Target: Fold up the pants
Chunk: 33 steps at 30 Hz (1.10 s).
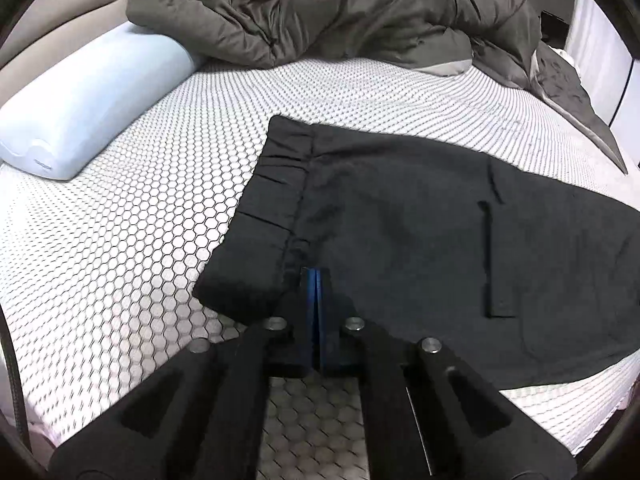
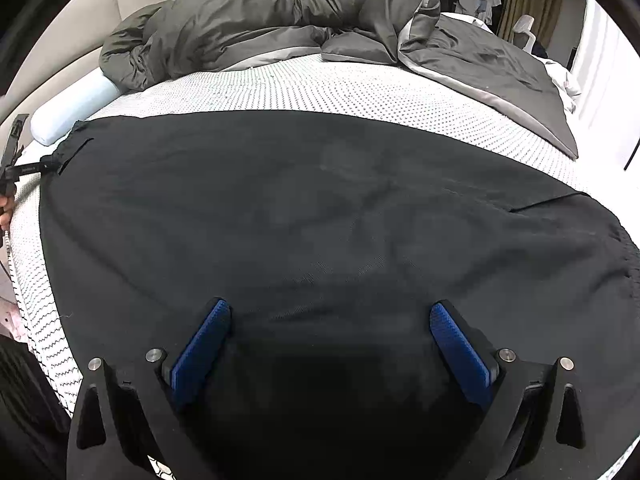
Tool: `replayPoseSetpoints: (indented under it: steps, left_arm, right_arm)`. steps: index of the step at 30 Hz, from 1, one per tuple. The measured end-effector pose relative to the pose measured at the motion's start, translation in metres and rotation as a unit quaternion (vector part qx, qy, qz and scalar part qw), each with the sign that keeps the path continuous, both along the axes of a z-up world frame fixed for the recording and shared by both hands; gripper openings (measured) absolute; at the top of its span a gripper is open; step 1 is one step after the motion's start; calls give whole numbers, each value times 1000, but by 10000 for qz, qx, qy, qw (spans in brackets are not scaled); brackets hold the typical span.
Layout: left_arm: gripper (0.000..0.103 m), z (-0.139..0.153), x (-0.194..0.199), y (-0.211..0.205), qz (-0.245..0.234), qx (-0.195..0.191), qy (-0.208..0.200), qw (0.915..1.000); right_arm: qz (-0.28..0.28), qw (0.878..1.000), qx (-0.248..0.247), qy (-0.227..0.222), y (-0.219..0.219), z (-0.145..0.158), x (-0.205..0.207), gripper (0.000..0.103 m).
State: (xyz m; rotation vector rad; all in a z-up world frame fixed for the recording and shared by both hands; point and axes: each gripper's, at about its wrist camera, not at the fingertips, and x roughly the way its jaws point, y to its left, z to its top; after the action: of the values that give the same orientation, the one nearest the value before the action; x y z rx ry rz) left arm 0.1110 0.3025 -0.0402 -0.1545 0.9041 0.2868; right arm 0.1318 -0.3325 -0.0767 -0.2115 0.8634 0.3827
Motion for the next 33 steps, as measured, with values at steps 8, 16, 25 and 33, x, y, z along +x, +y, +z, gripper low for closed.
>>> replayPoseSetpoints:
  steps: [8,16,25,33]
  left_arm:
    - [7,-10,42,-53,-825,-24,269,9962]
    - [5,3,44,7,209,-95,185,9996]
    - [16,-4,95,-30,-461,99,430,9980]
    - [19,14,72,-9,206,-52,231,9995]
  right_arm:
    - [-28,10000,-40,-23,1,0,2,101]
    - [-17,10000,-34,-44,2,0,-2,101]
    - [-23,10000,-29,-40,4,0,0,101]
    - [-27,10000,-27,-41,4,0,0,101]
